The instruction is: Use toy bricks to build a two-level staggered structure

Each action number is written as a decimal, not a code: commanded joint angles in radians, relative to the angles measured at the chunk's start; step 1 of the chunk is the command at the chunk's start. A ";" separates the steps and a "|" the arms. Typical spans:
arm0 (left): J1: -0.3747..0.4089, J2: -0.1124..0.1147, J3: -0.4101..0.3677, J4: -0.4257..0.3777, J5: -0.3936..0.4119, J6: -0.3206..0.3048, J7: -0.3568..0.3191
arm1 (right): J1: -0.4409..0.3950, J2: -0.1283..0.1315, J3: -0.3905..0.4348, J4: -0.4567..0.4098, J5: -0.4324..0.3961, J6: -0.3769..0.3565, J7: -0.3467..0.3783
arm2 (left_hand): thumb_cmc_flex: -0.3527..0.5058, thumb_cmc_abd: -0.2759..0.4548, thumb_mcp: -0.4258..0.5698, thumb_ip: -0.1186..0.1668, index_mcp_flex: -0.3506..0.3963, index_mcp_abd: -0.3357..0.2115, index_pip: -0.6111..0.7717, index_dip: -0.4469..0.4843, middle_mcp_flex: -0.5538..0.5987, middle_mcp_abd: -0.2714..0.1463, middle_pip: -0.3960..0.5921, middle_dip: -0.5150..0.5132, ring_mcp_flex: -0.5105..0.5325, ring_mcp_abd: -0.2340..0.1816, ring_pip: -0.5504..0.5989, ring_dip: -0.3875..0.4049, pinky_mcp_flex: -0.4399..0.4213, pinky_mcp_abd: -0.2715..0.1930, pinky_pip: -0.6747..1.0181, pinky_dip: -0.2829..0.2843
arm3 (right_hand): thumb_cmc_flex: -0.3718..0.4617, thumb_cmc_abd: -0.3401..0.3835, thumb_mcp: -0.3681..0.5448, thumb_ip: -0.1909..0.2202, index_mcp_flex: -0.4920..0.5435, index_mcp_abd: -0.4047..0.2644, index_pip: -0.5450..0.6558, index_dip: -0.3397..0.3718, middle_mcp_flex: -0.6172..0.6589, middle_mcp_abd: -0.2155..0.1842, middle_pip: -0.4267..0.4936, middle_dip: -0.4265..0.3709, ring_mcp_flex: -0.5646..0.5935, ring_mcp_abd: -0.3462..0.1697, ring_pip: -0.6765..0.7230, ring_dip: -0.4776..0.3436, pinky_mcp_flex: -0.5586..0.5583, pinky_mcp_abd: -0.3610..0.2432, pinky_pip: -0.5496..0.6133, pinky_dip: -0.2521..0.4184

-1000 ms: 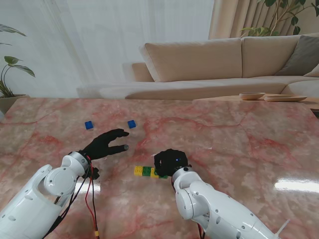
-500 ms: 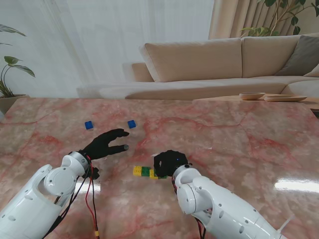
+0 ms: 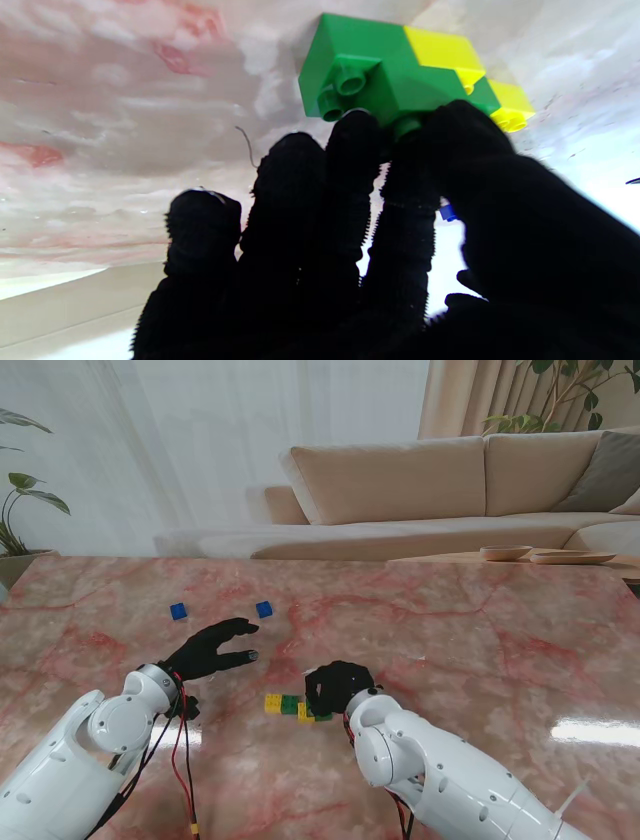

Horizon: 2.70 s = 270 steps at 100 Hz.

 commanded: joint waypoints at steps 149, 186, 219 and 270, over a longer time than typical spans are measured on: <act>0.005 0.000 -0.015 -0.004 0.008 -0.006 0.002 | -0.197 -0.012 0.183 -0.090 -0.091 -0.060 -0.143 | 0.004 0.029 -0.016 0.022 0.023 -0.010 0.009 0.011 -0.025 -0.004 -0.015 -0.009 -0.030 -0.045 -0.025 -0.011 -0.008 -0.021 0.006 -0.008 | -0.144 0.144 -0.437 0.200 -0.331 0.330 -0.698 0.075 -0.613 0.056 -0.103 -0.207 -0.503 -0.015 -0.212 -0.032 -0.339 -0.049 -0.264 0.090; -0.016 0.006 -0.017 0.001 0.019 -0.012 -0.019 | -0.128 0.001 0.149 0.021 -0.094 -0.098 -0.093 | 0.002 0.028 -0.013 0.022 0.022 -0.010 0.011 0.012 -0.025 -0.005 -0.015 -0.009 -0.029 -0.046 -0.026 -0.011 -0.007 -0.022 0.000 -0.008 | -0.204 0.117 -0.411 0.209 -0.478 0.418 -0.753 0.059 -0.812 0.095 -0.059 -0.248 -0.589 -0.004 -0.273 -0.094 -0.350 -0.047 -0.313 0.097; -0.054 0.008 0.000 0.025 0.020 -0.004 -0.037 | -0.067 -0.008 0.095 0.126 -0.061 -0.151 -0.120 | 0.001 0.026 -0.009 0.022 0.021 -0.010 0.013 0.012 -0.024 -0.004 -0.013 -0.008 -0.027 -0.044 -0.024 -0.010 -0.006 -0.020 0.003 -0.004 | -0.142 0.117 -0.438 0.199 -0.344 0.323 -0.611 0.182 -0.607 0.028 0.031 -0.200 -0.414 -0.033 -0.221 -0.081 -0.225 -0.050 -0.231 0.086; -0.204 0.003 0.089 0.172 0.006 0.021 -0.056 | -0.054 -0.021 0.073 0.172 -0.062 -0.207 -0.202 | 0.000 0.021 0.007 0.024 0.017 -0.012 0.021 0.012 -0.030 -0.008 -0.010 -0.005 -0.030 -0.048 -0.023 -0.008 -0.007 -0.022 0.003 -0.001 | 0.013 0.114 -0.430 0.191 -0.175 0.189 -0.506 0.243 -0.393 -0.039 0.076 -0.133 -0.279 -0.066 -0.135 -0.036 -0.152 -0.055 -0.170 0.057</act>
